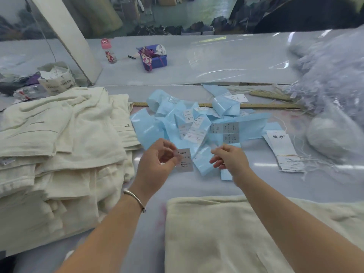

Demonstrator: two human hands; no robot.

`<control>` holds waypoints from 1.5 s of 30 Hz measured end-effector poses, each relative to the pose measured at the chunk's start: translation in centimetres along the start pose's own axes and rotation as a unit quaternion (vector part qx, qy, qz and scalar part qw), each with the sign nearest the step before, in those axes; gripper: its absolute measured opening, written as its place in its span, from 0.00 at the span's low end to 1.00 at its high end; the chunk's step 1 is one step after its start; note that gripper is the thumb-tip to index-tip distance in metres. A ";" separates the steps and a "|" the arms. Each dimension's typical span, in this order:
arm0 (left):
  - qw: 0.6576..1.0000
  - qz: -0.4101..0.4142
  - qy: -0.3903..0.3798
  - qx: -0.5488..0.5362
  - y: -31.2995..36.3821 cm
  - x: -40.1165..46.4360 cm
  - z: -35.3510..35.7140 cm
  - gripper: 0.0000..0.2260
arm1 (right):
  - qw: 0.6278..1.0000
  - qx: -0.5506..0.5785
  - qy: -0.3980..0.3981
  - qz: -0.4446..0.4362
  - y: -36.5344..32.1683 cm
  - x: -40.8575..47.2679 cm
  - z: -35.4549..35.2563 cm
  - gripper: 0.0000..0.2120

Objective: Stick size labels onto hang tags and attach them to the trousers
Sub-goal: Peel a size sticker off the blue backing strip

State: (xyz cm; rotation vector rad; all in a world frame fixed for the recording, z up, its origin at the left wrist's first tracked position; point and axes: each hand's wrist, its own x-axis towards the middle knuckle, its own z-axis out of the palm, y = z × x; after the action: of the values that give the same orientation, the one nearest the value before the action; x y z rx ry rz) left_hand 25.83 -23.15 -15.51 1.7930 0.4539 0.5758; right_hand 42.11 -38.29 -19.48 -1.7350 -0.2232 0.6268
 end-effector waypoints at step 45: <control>0.995 -0.101 0.008 -0.001 0.7 6.1 29.9 0.13 | 0.879 -0.382 0.072 -0.276 2.8 15.8 -26.0 0.10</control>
State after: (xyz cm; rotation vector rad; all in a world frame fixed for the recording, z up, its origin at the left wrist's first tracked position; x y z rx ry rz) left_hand 48.48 -42.89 -21.00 1.7162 0.6373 0.4482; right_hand 68.33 -53.54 -23.10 -2.3081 -0.9218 -0.0485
